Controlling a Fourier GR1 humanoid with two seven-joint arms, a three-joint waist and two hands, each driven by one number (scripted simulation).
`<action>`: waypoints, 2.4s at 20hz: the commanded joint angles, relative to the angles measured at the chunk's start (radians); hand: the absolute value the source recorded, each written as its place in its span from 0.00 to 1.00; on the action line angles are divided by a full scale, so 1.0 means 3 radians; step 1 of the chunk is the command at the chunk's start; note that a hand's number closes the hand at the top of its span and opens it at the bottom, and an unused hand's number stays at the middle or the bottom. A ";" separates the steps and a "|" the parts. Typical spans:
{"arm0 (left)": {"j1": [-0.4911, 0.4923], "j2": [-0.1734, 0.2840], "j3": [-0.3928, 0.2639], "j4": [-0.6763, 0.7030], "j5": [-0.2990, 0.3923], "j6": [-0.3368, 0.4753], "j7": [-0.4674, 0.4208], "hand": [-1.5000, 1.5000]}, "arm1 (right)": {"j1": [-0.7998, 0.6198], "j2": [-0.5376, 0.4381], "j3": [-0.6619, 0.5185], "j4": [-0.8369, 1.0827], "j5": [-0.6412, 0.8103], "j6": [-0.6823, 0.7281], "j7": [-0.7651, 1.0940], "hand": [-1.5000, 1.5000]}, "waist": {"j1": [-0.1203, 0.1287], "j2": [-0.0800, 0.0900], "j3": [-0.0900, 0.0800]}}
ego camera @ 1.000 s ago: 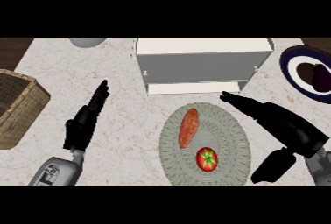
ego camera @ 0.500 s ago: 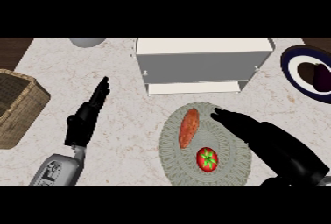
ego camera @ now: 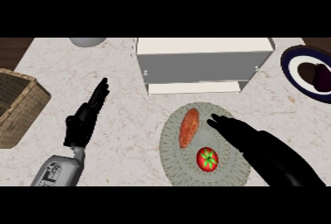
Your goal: Pick the tomato from the placemat and place it in the tiered shelf
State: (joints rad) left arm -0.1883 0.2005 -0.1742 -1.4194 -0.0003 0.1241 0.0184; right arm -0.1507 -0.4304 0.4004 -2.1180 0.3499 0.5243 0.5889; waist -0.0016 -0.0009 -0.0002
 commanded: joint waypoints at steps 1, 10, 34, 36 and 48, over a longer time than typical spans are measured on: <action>-0.0013 0.0008 0.0156 0.0125 0.0010 -0.0154 -0.0177 0.50 | 0.0343 0.0034 -0.0019 0.0060 0.0357 -0.0098 -0.0402 0.00 | -0.0005 0.0002 0.0001; -0.0004 -0.0144 0.0224 0.0143 -0.0175 -0.0216 -0.0114 0.50 | 0.0135 0.0486 0.0074 0.0430 0.0746 0.0043 -0.0313 0.00 | 0.0003 0.0003 0.0000; -0.0062 -0.0264 0.0512 -0.0007 -0.0352 -0.0372 0.0002 0.50 | 0.0414 0.0957 0.0381 0.0875 0.1757 -0.0103 -0.0555 0.00 | 0.0002 0.0002 0.0001; -0.0041 -0.0417 0.0328 -0.0123 -0.0479 -0.0293 0.0200 0.50 | 0.0276 0.0751 -0.0015 0.0929 0.1578 -0.0002 -0.0893 0.00 | 0.0003 0.0002 0.0001; -0.0141 -0.0268 0.0586 -0.0074 -0.0392 -0.0507 0.0153 0.50 | 0.0304 0.0907 0.0038 0.1586 0.1887 -0.0334 -0.1265 0.00 | 0.0007 0.0003 0.0001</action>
State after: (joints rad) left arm -0.1931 0.0947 -0.0278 -1.4235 -0.1301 -0.0046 0.0202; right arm -0.0393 -0.1521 0.4391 -1.7251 0.9022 0.4575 0.2711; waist -0.0005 -0.0003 -0.0001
